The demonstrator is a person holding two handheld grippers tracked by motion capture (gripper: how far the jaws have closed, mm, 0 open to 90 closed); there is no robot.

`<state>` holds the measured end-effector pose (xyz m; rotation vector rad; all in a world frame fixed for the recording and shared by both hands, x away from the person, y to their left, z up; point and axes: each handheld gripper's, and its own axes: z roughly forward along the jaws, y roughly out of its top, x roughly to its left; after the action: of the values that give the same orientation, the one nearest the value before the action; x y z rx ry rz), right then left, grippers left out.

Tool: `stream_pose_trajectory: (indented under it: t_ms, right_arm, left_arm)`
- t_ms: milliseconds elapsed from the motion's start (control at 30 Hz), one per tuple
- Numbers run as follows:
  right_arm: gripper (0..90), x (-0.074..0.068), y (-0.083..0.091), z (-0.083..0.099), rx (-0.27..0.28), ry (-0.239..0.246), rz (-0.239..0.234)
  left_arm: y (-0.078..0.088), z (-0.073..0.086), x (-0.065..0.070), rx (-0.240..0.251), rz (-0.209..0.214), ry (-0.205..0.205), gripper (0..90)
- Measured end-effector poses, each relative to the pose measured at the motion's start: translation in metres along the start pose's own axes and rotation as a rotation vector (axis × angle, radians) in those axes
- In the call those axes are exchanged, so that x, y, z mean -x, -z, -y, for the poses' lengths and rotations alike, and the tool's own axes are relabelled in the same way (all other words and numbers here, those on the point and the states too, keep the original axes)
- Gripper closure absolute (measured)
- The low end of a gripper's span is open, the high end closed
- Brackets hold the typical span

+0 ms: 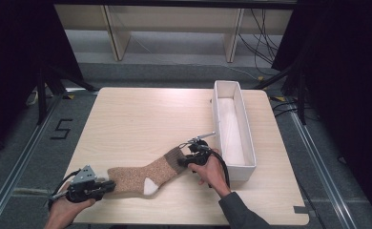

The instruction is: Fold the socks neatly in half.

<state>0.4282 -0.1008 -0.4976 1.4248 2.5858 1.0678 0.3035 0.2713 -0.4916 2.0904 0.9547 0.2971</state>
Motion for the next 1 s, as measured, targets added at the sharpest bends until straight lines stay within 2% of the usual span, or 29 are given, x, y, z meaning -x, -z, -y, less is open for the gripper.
stream_pose_trajectory:
  t_ms: [100,133,167,233,267,367,433,500,533,567,600,633,667,733,767,800,867,900,1000]
  right_arm:
    - [68.9,-0.011,0.001,-0.004,0.011,0.118,0.062]
    - [69.7,-0.012,0.002,-0.005,0.006,0.138,0.076]
    - [70.3,-0.014,0.003,-0.006,0.004,0.143,0.071]
    - [71.0,-0.012,0.005,-0.007,0.011,0.141,0.055]
    - [71.2,-0.012,0.007,-0.007,0.014,0.143,0.051]
    - [71.8,-0.015,0.014,-0.011,0.021,0.169,0.048]
    - [72.0,-0.02,0.02,-0.014,0.031,0.173,0.037]
    - [72.0,-0.023,0.026,-0.018,0.036,0.167,0.049]
    - [72.0,-0.023,0.029,-0.019,0.03,0.191,0.03]
    - [72.0,-0.023,0.031,-0.02,0.039,0.208,0.036]
    - [72.0,-0.023,0.031,-0.021,0.05,0.219,0.023]
    - [72.0,-0.024,0.032,-0.022,0.052,0.227,0.025]
    - [72.0,-0.022,0.033,-0.022,0.055,0.245,0.033]
    - [72.0,-0.023,0.036,-0.022,0.044,0.22,0.027]
    - [72.0,-0.023,0.035,-0.022,0.056,0.227,0.027]
    - [72.0,-0.022,0.036,-0.022,0.047,0.225,0.026]
    - [72.1,-0.022,0.037,-0.023,0.057,0.224,0.03]
    - [72.3,-0.021,0.039,-0.025,0.046,0.235,0.037]
    - [72.5,-0.019,0.043,-0.028,0.06,0.258,0.044]
  left_arm:
    - [0.001,0.0,-0.001,-0.009,-0.004,-0.015,80.9]
    - [0.001,0.0,0.0,-0.003,0.001,-0.008,80.9]
    - [0.001,0.0,-0.001,-0.004,0.007,-0.017,81.0]
    - [0.0,0.0,0.0,0.019,0.004,0.008,81.1]
    - [0.002,-0.001,-0.002,-0.012,-0.002,-0.02,81.3]
    - [0.002,-0.002,-0.003,0.001,-0.004,-0.017,84.7]
    - [0.003,-0.005,-0.006,-0.015,-0.023,-0.049,88.1]
    - [0.0,-0.006,-0.006,-0.014,-0.033,-0.053,89.3]
    - [-0.001,-0.006,-0.007,-0.033,-0.043,-0.053,89.4]
    - [-0.003,-0.006,-0.009,-0.055,-0.038,-0.072,89.4]
    - [-0.006,-0.005,-0.01,-0.067,-0.045,-0.068,89.5]
    - [-0.008,-0.004,-0.011,-0.087,-0.039,-0.072,89.5]
    - [-0.01,-0.003,-0.011,-0.085,-0.037,-0.065,89.5]
    - [-0.011,-0.004,-0.011,-0.093,-0.034,-0.075,89.6]
    - [-0.012,-0.004,-0.009,-0.095,-0.03,-0.064,89.6]
    - [-0.012,-0.005,-0.009,-0.108,-0.028,-0.084,89.6]
    - [-0.014,-0.005,-0.006,-0.105,-0.017,-0.077,89.6]
    - [-0.015,-0.005,-0.003,-0.099,-0.008,-0.072,89.6]
    - [-0.019,-0.008,0.005,-0.111,0.003,-0.085,89.8]
